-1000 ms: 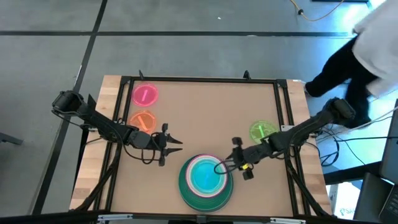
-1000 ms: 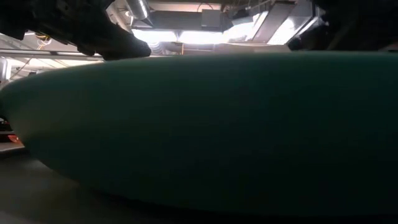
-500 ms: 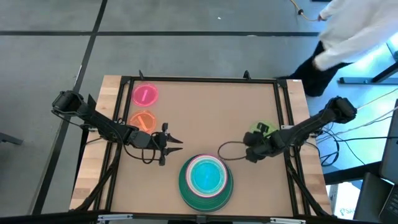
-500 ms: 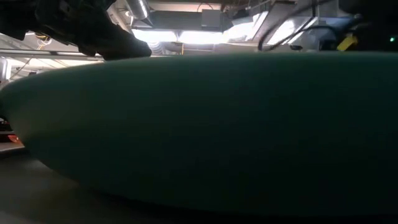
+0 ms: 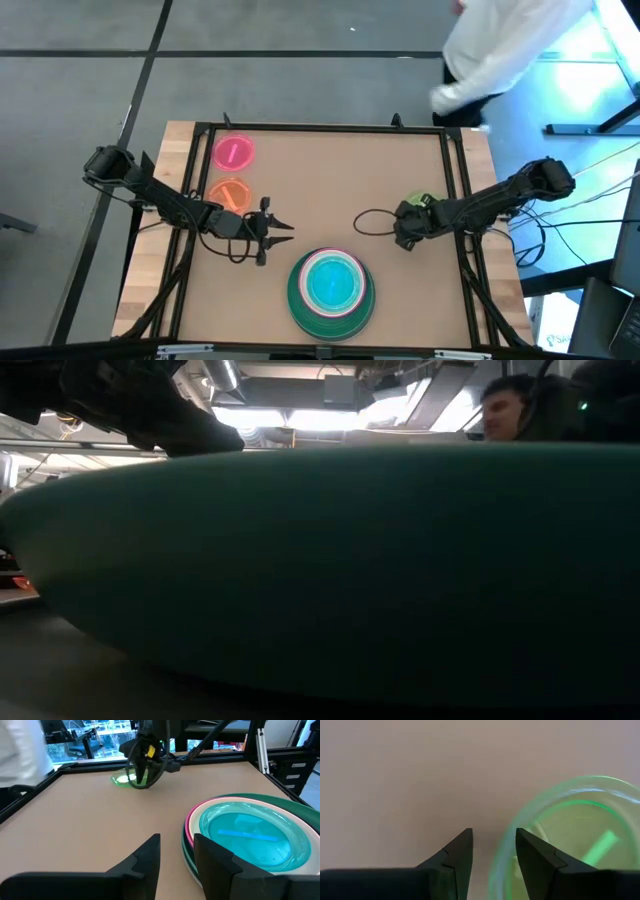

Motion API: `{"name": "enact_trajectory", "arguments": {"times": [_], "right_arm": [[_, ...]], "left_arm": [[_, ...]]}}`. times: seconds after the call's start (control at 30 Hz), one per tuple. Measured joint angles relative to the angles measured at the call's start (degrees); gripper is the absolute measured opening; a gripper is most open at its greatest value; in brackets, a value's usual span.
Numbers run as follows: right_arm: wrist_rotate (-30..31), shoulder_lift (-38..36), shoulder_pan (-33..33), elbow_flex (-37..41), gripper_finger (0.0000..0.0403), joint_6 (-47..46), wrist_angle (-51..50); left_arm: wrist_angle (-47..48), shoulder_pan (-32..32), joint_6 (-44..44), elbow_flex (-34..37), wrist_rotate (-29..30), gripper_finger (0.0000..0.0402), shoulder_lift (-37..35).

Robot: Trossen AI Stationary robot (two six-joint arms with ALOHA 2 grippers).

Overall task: Stack plastic plates
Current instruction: Stack the light green plate on top of the light blue plate

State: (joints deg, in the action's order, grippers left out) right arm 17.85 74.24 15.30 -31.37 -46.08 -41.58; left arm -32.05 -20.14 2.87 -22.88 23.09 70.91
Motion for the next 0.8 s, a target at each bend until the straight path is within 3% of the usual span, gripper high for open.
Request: {"name": "enact_trajectory", "arguments": {"times": [0.27,0.6,0.8], "right_arm": [[0.1,-0.1,-1.1,2.4,0.0135,1.8,4.0],[-0.8,-0.1,-1.0,2.5,0.0007,10.7,6.0],[-0.2,0.1,-1.0,2.3,0.0014,15.5,8.2]], "left_arm": [[0.0,0.0,0.0,0.0,0.0,0.0111,0.0],[0.0,0.0,0.0,0.0,0.0,0.0111,0.0],[0.1,0.0,0.0,0.0,0.0,0.0111,0.0]]}}
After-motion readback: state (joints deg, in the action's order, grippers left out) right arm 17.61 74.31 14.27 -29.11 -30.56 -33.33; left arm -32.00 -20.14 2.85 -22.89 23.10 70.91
